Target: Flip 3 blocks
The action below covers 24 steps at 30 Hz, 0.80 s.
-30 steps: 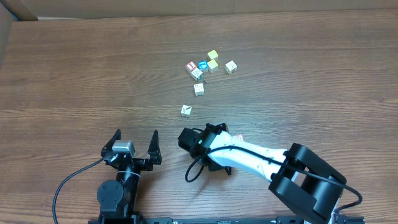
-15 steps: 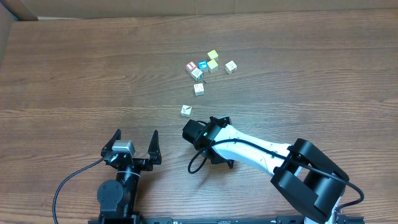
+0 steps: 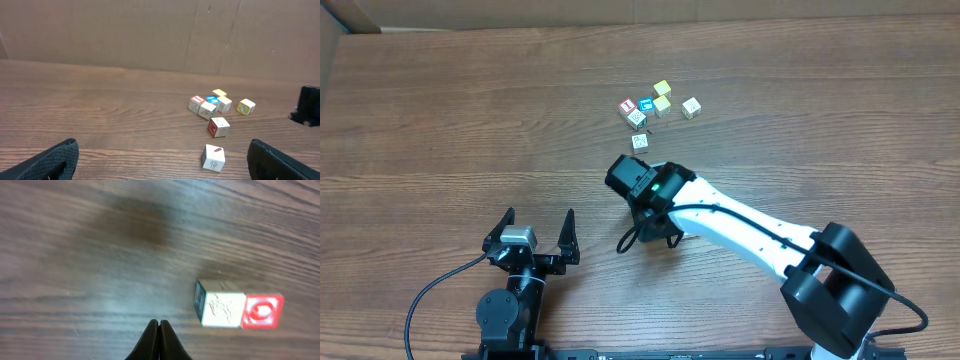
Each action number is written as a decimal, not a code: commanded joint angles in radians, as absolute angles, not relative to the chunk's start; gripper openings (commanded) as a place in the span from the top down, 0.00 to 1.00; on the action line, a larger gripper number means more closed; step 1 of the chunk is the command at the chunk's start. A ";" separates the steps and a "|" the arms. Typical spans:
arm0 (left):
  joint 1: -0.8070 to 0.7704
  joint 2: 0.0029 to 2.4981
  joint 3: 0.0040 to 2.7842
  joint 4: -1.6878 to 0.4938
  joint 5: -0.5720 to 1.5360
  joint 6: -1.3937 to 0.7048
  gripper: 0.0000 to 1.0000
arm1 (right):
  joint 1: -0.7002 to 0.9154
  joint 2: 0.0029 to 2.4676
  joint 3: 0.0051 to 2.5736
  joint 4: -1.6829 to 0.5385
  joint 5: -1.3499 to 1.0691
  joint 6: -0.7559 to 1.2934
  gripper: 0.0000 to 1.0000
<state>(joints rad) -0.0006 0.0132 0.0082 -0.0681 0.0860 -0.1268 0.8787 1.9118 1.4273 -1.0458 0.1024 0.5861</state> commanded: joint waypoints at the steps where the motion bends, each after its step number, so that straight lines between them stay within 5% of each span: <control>1: -0.006 0.005 0.005 -0.071 0.086 -0.111 0.00 | 0.862 1.893 1.377 -0.978 0.046 0.575 0.96; 6: -0.006 0.005 0.005 -0.071 0.086 -0.111 0.00 | 0.863 1.893 1.343 -0.815 0.026 0.575 0.88; 9: -0.006 0.005 0.005 -0.071 0.086 -0.111 0.00 | 0.862 1.893 1.343 -0.709 0.027 0.575 0.41; 11: -0.006 0.005 0.005 -0.071 0.086 -0.111 0.00 | 0.862 1.893 1.343 -0.624 0.039 0.575 0.18; 24: -0.006 0.005 0.005 -0.071 0.086 -0.111 0.00 | 0.836 1.924 1.343 -0.393 0.168 0.657 0.00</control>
